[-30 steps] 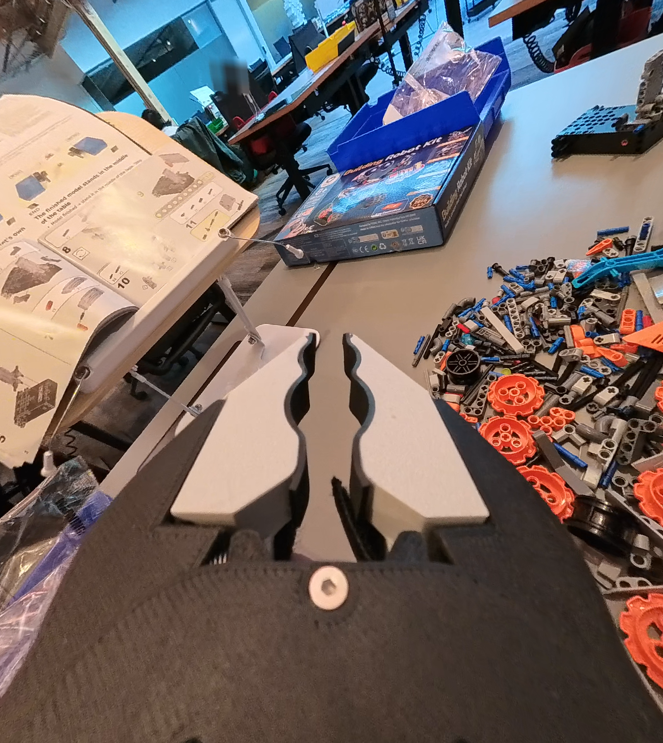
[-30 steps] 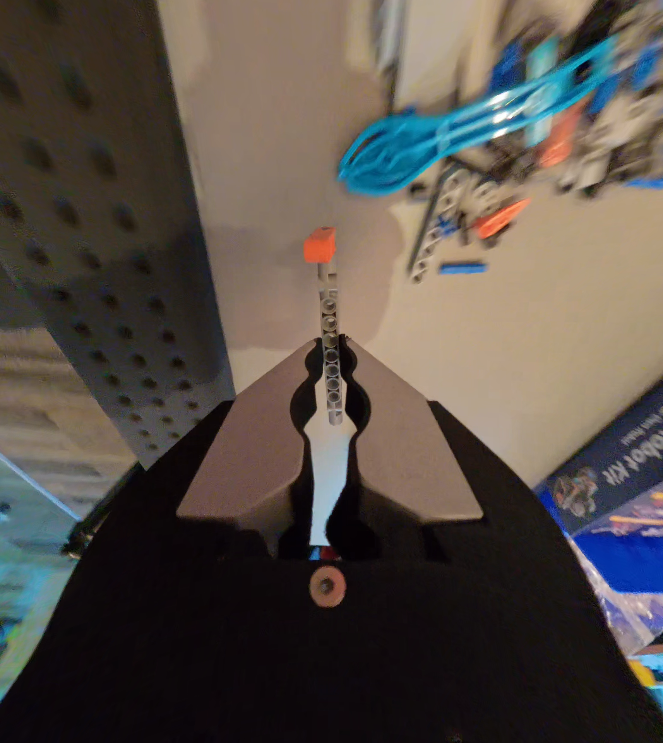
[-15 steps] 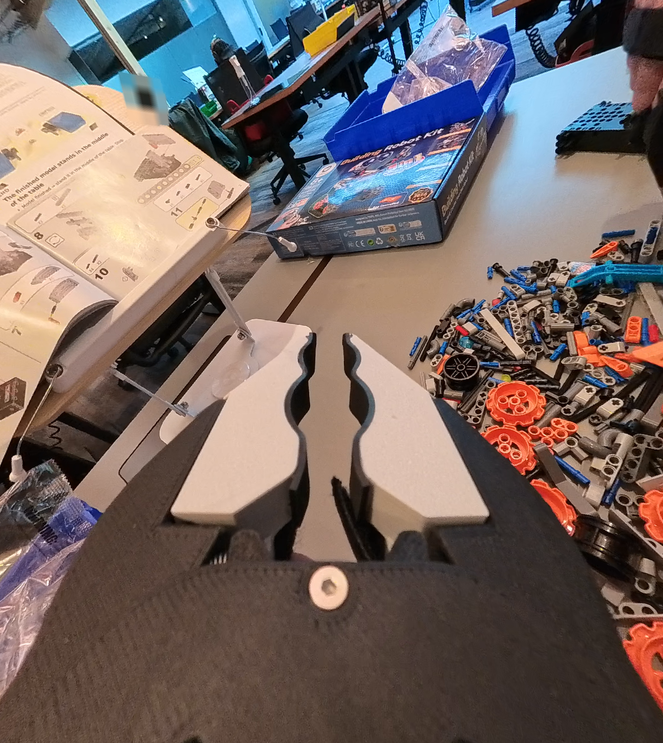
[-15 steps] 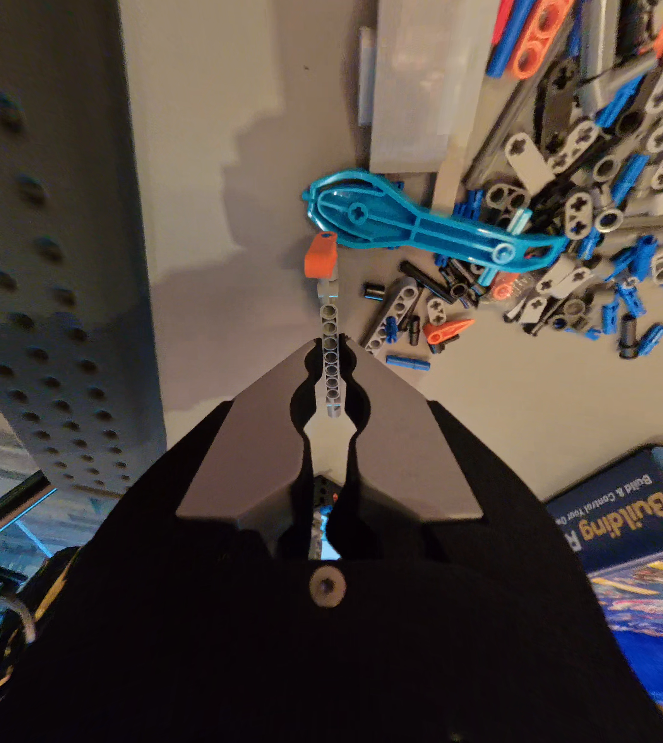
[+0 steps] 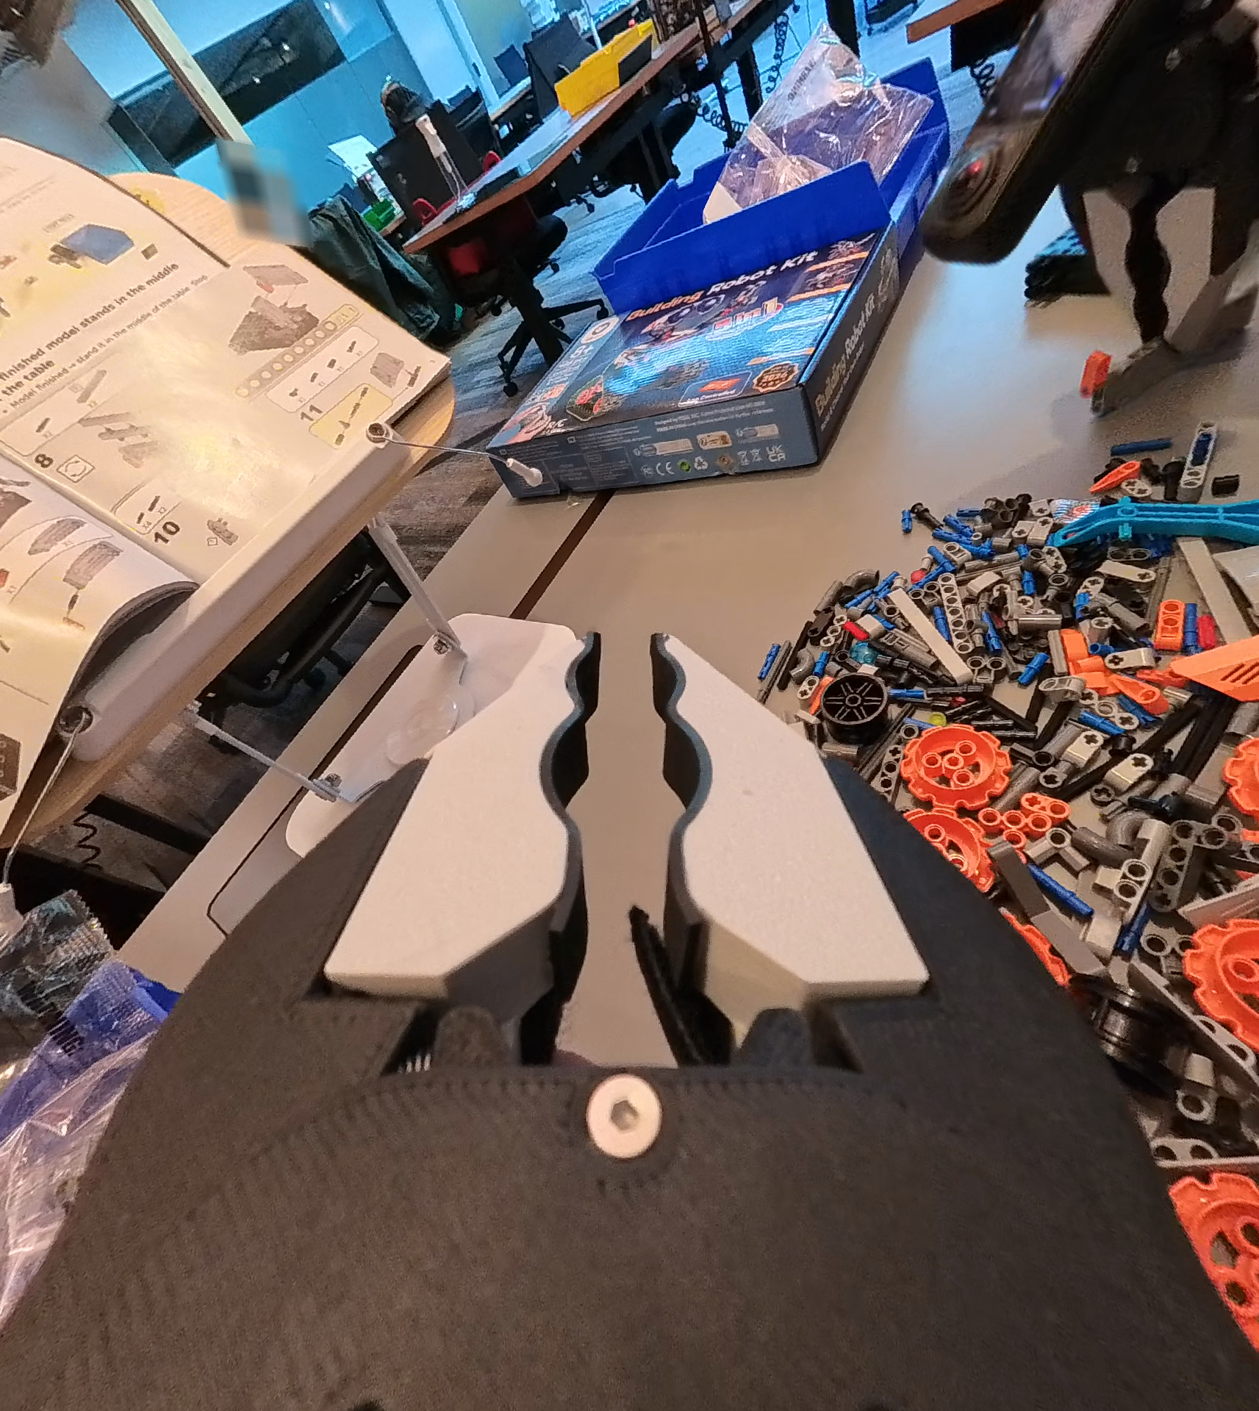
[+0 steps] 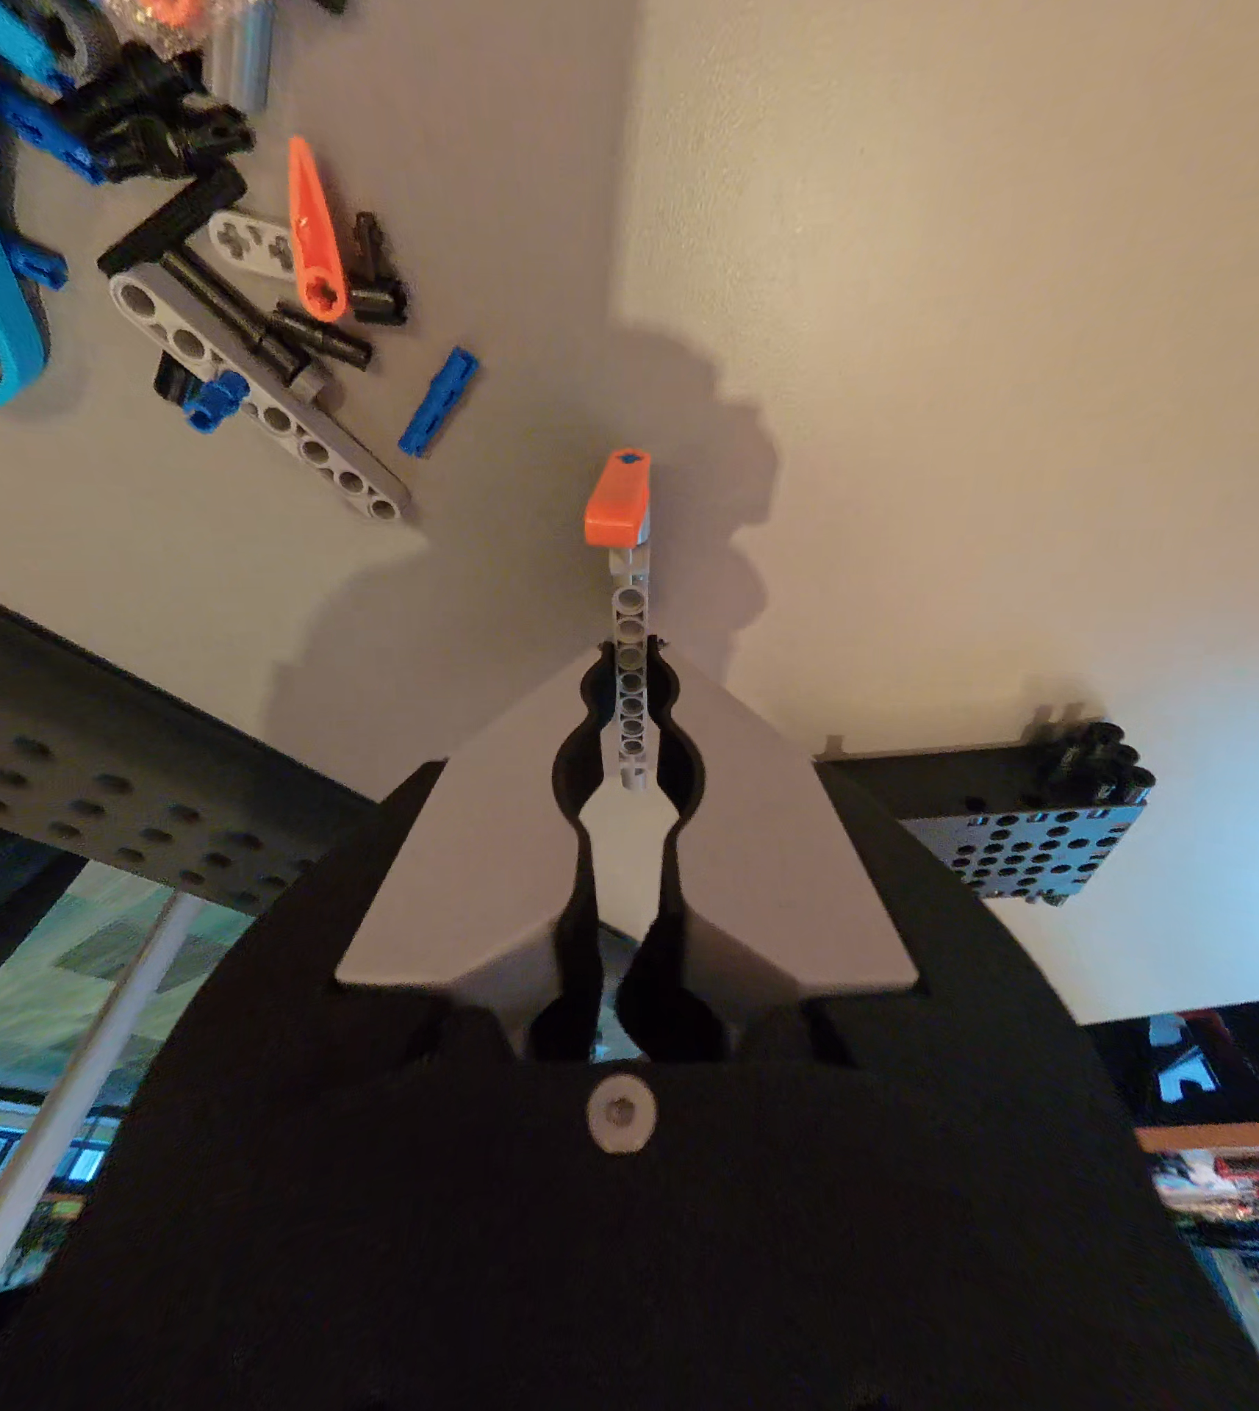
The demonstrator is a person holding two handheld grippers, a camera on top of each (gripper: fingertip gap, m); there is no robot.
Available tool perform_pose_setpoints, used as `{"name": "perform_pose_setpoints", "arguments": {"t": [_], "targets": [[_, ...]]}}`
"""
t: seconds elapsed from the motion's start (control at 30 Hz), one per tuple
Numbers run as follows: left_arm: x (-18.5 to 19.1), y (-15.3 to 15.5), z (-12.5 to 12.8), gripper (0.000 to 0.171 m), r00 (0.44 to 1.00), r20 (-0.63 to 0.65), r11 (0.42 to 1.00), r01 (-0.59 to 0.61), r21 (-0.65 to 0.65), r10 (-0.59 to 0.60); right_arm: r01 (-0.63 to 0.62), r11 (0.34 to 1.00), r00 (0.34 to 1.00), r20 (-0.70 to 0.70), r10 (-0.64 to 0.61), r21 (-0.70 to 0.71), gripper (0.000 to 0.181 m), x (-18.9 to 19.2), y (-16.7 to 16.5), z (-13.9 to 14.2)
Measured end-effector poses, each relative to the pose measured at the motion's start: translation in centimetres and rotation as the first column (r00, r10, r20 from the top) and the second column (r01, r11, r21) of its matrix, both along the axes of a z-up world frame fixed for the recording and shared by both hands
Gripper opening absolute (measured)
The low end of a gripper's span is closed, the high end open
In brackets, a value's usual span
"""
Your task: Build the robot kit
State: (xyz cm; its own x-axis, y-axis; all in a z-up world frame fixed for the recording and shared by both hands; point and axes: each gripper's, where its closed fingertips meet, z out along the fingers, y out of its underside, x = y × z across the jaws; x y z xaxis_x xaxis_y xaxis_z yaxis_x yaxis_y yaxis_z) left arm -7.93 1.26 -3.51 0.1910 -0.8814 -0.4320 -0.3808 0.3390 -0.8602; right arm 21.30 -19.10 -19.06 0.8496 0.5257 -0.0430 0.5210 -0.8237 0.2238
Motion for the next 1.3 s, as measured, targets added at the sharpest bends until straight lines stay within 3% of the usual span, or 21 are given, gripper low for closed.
{"name": "perform_pose_setpoints", "arguments": {"t": [0.33,0.53,0.7,0.77,0.9,0.97,1.03,1.17,1.3], "targets": [[0.4,-0.8,-0.2,0.011,1.000,-0.009,1.000,0.021,0.003,-0.021,-0.040,0.999,0.993,-0.111,0.040,0.003,0.005,-7.7,1.5,0.0],[0.7,-1.3,-0.5,0.011,0.999,-0.027,0.999,0.029,0.024,-0.028,-0.066,0.993,0.996,-0.047,0.071,0.093,0.005,-6.6,2.5,1.7],[1.7,-2.1,-0.9,0.013,0.997,-0.041,0.998,0.061,-0.001,-0.061,-0.016,0.952,0.977,-0.196,0.079,0.304,0.005,-7.4,4.7,5.3],[2.3,-2.5,-1.0,0.013,0.996,-0.051,0.998,0.069,-0.001,-0.069,-0.009,0.952,0.959,-0.266,0.095,0.307,0.005,-7.7,3.9,5.8],[3.4,-3.3,-1.6,0.013,0.992,-0.087,0.996,0.089,0.021,-0.087,-0.248,0.945,0.898,-0.315,0.307,0.214,0.005,-8.0,-2.3,5.2],[4.0,-3.6,-2.1,0.013,0.990,-0.102,0.995,0.101,0.017,-0.099,-0.443,0.886,0.822,-0.330,0.463,0.138,0.005,-9.0,-6.3,4.1],[4.6,-3.8,-2.5,0.013,0.988,-0.117,0.994,0.105,0.019,-0.102,-0.550,0.833,0.778,-0.327,0.536,0.057,0.005,-9.7,-8.8,2.6],[5.5,-4.3,-2.5,0.013,0.986,-0.123,0.993,0.113,0.024,-0.110,-0.676,0.736,0.716,-0.274,0.642,-0.040,0.005,-9.6,-10.0,0.6],[5.9,-4.7,-2.1,0.013,0.986,-0.122,0.992,0.117,0.044,-0.111,-0.743,0.666,0.657,-0.269,0.705,-0.069,0.006,-10.0,-9.9,0.4]]}}
